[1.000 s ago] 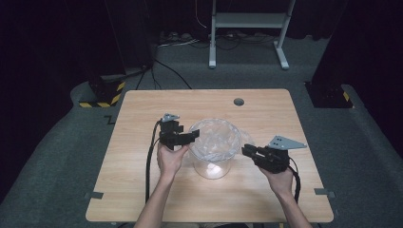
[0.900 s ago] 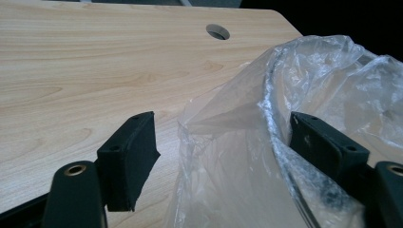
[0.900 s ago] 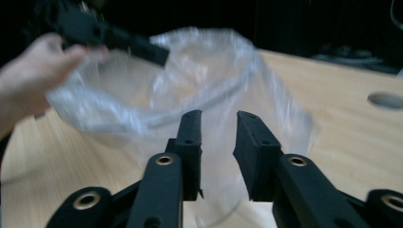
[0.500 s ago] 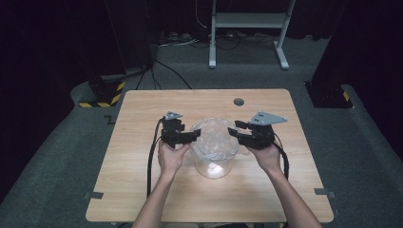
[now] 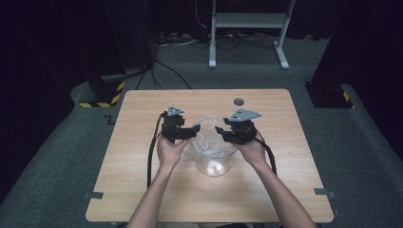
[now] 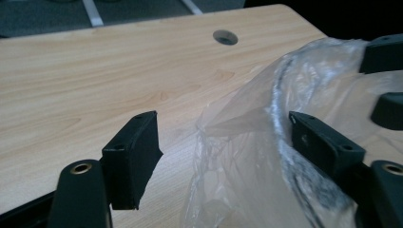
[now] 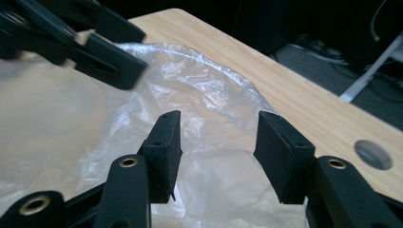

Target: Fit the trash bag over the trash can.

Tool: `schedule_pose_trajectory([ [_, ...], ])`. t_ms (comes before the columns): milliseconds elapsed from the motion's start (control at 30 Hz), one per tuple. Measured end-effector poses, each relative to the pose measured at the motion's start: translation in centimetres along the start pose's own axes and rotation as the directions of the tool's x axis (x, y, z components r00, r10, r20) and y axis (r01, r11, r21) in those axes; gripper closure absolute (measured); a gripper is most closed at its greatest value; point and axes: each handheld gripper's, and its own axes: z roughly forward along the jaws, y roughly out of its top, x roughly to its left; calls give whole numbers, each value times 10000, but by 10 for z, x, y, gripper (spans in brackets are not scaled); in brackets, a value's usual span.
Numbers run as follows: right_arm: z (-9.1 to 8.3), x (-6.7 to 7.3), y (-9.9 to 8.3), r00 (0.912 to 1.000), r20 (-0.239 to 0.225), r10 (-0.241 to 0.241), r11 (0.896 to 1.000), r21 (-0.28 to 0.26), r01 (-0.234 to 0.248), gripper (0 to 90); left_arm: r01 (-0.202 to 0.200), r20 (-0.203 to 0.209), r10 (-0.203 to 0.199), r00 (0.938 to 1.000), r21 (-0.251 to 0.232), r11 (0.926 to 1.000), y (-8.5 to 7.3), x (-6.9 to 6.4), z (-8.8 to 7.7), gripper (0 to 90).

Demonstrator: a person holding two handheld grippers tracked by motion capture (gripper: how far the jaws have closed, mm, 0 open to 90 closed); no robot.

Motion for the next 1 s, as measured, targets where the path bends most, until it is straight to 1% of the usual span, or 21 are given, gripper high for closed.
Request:
schedule_pose_trajectory([
  [33, 0, 0, 0, 10000, 0, 0, 10000, 0, 0, 508, -17, 131, 19, 9999, -163, 9999, -1, -1, -4, 276],
  [67, 2, 4, 0, 9993, 214, -304, 9995, 41, 303, 508, -135, 391, 160, 9991, -638, 9979, -2, -2, -17, 278],
  [100, 4, 6, -1, 9993, 169, -325, 9991, 280, 320, 497, -252, 513, 297, 9982, -871, 9959, -2, -3, -24, 285],
  [133, 4, 6, -1, 9993, 169, -325, 9991, 280, 320, 497, -252, 513, 297, 9982, -871, 9959, -2, -3, -24, 293],
  [167, 5, 5, -2, 9998, 49, -168, 9993, 322, 166, 500, -476, 843, 587, 9947, -1279, 9906, -2, -6, -40, 304],
  [200, 5, 5, -2, 9998, 49, -168, 9993, 322, 166, 500, -476, 843, 587, 9947, -1279, 9906, -2, -6, -40, 312],
  [300, 5, 6, -2, 9999, 76, -146, 9993, 335, 144, 500, -938, 1470, 1163, 9823, -1520, 9839, -5, -13, -58, 333],
  [400, 5, 6, -2, 9999, 95, -135, 9993, 351, 132, 498, -1553, 2129, 1867, 9591, -1556, 9755, -11, -25, -71, 350],
  [433, 5, 6, -2, 9999, 101, -129, 9993, 351, 126, 498, -1762, 2361, 2101, 9487, -1567, 9718, -14, -30, -73, 358],
  [500, 5, 7, -2, 9999, 133, -89, 9993, 360, 84, 498, -2348, 3053, 2687, 9136, -1436, 9614, -22, -44, -76, 393],
  [533, 5, 7, -2, 9999, 143, -83, 9993, 355, 78, 498, -2348, 3053, 2687, 9136, -1436, 9614, -22, -44, -76, 402],
  [567, 5, 7, -2, 9999, 151, -71, 9994, 348, 65, 499, -2454, 3233, 2780, 9045, -1384, 9595, -24, -48, -76, 416],
  [600, 5, 7, -2, 9999, 152, -69, 9994, 334, 64, 499, -2561, 3602, 2858, 8880, -1286, 9580, -27, -52, -73, 436],
  [633, 5, 7, -2, 9999, 152, -69, 9994, 334, 64, 499, -2561, 3602, 2858, 8880, -1286, 9580, -27, -52, -73, 454],
  [667, 5, 7, -2, 9999, 160, -37, 9994, 335, 32, 500, -2613, 3869, 2827, 8777, -1082, 9592, -28, -54, -70, 474],
  [700, 5, 7, -2, 9998, 169, -53, 9994, 336, 48, 500, -2622, 3966, 2801, 8742, -999, 9598, -29, -55, -68, 486],
  [733, 5, 7, -2, 9998, 182, -54, 9994, 336, 48, 500, -2622, 3966, 2801, 8742, -999, 9598, -29, -55, -68, 505],
  [767, 5, 7, -2, 9998, 192, -50, 9995, 328, 43, 500, -2613, 4148, 2718, 8683, -832, 9617, -30, -57, -65, 523],
  [833, 5, 7, -2, 9998, 202, -36, 9995, 306, 30, 501, -2729, 4118, 2796, 8673, -766, 9590, -31, -58, -64, 558],
  [867, 5, 7, -2, 9998, 202, -36, 9995, 306, 30, 501, -2705, 4131, 2755, 8680, -718, 9600, -31, -59, -64, 558],
  [1000, 5, 7, -2, 9997, 228, -27, 9996, 295, 20, 503, -3087, 4113, 3067, 8583, -636, 9490, -32, -62, -64, 638],
])
